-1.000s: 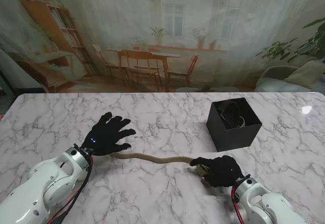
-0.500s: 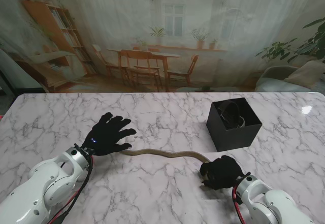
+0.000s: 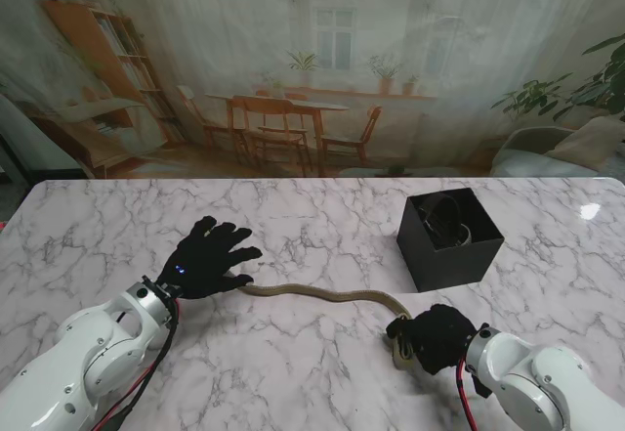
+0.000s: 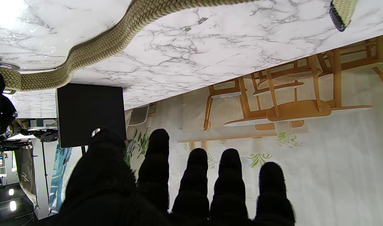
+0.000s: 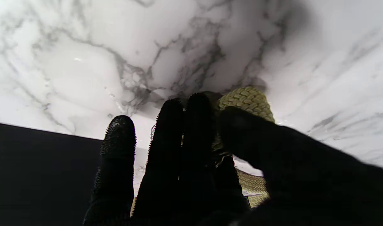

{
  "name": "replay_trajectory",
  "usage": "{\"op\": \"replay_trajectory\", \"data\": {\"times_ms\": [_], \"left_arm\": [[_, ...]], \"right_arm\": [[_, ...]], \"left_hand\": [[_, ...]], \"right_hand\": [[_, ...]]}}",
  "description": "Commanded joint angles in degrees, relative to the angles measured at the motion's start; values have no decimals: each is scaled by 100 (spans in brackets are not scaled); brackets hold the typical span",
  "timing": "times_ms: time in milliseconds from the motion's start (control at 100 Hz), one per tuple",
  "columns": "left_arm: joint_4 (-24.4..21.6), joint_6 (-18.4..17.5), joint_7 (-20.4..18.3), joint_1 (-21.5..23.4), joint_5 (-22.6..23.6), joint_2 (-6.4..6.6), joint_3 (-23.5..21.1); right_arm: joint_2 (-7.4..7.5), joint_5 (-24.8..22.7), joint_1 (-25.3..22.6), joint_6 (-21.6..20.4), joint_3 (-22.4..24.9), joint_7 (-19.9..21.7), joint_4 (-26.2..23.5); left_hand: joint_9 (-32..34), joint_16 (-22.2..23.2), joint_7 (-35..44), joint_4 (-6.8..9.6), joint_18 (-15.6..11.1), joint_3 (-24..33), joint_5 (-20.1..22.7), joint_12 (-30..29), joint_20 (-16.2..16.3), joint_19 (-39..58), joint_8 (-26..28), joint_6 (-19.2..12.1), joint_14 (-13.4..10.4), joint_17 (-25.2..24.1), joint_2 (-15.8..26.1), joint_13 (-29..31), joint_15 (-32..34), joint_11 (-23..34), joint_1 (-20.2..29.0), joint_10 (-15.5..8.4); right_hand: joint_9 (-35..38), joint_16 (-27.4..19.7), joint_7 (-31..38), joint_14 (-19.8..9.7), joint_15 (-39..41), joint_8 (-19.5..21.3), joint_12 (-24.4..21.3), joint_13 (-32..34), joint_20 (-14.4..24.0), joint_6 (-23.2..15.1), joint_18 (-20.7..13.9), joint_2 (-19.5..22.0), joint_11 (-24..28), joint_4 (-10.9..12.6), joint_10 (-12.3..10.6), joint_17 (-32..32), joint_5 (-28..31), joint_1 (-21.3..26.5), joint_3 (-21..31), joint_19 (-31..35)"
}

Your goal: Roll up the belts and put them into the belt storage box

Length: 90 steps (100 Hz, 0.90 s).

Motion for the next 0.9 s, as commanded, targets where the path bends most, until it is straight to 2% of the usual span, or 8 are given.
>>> {"op": "replay_trajectory", "data": {"times_ms": [0, 110, 170, 340, 390, 530, 610, 890], "left_arm": [[12, -6, -94, -8, -17, -17, 12], [13, -8, -97, -9, -19, -17, 14], [13, -7, -96, -9, -19, -17, 15], [13, -3, -91, -5, -28, -19, 13], [15, -6, -88, -6, -28, -19, 13], [25, -14, -75, -13, -31, -20, 21], [27, -18, -81, -17, -31, -18, 24], [39, -31, -72, -26, -30, -17, 31]], "right_arm": [[-17, -170, -16, 18, -97, -436, 203], [-44, -324, 76, 83, -290, -1186, 509], [-65, -230, 117, 163, -378, -1354, 621], [-79, -124, 142, 274, -463, -1422, 704], [-74, -137, 138, 295, -472, -1379, 693], [-60, -226, 134, 309, -495, -1307, 674], [-58, -268, 139, 325, -511, -1339, 680], [-74, -244, 224, 399, -627, -1629, 833]], "left_hand": [[33, 12, -65, 11, 194, -158, -163, 56, 69, -228, 9, 125, 37, -94, 277, 70, -176, -46, 24, 45], [27, 13, -63, 11, 200, -157, -160, 56, 71, -230, 10, 125, 41, -94, 276, 75, -174, -48, 25, 58], [21, 14, -64, 12, 214, -156, -163, 56, 71, -232, 10, 125, 39, -95, 277, 71, -174, -50, 27, 57], [-10, 16, -63, 12, 210, -155, -166, 55, 67, -242, 10, 129, 38, -100, 282, 66, -174, -55, 29, 54], [-20, 16, -63, 11, 217, -160, -167, 54, 65, -245, 10, 132, 45, -98, 283, 68, -173, -57, 20, 63], [-26, 18, -57, 11, 213, -158, -157, 55, 65, -246, 13, 132, 40, -96, 280, 67, -171, -56, 21, 63], [-29, 18, -57, 11, 215, -160, -158, 55, 66, -246, 13, 133, 41, -96, 282, 66, -172, -56, 15, 62], [-35, 19, -55, 10, 213, -159, -155, 54, 65, -253, 15, 129, 42, -101, 281, 67, -172, -56, 12, 61]], "right_hand": [[-107, 55, 1156, -127, 77, 635, 162, 250, 5, -12, -14, -249, 18, -180, -594, 148, 319, 454, 318, 218], [326, 763, 2376, 515, 508, 656, 1470, 646, 376, -960, 747, -481, 547, -1009, -182, 234, 560, 381, -542, 442], [106, 981, 3376, 696, 553, 408, 1848, 630, 504, -1609, 1181, -257, 755, -1171, 96, 202, 686, 320, -994, 409], [-1686, 1171, 3687, 866, 546, 668, 1959, 110, 635, -2256, 1485, -100, 879, -1225, 662, 165, 1392, 268, -1312, 379], [-2270, 1157, 3718, 916, 506, 540, 1708, -126, 672, -2191, 1521, -187, 761, -1210, 870, 149, 1513, 202, -1251, 360], [-3429, 551, 4189, 1225, -56, -785, 450, -961, 500, -1768, 1769, -432, 63, -1200, 1479, -153, 1867, 33, -1200, -81], [-3786, 298, 4269, 1400, -282, -1058, 74, -1227, 284, -1583, 1888, -576, -242, -1207, 1789, -373, 2049, 6, -1134, -393], [-3286, -87, 4560, 1571, -325, -1304, 33, -1029, -199, -1007, 1803, -717, -163, -1201, 1829, -267, 2139, 20, -877, -551]]}}
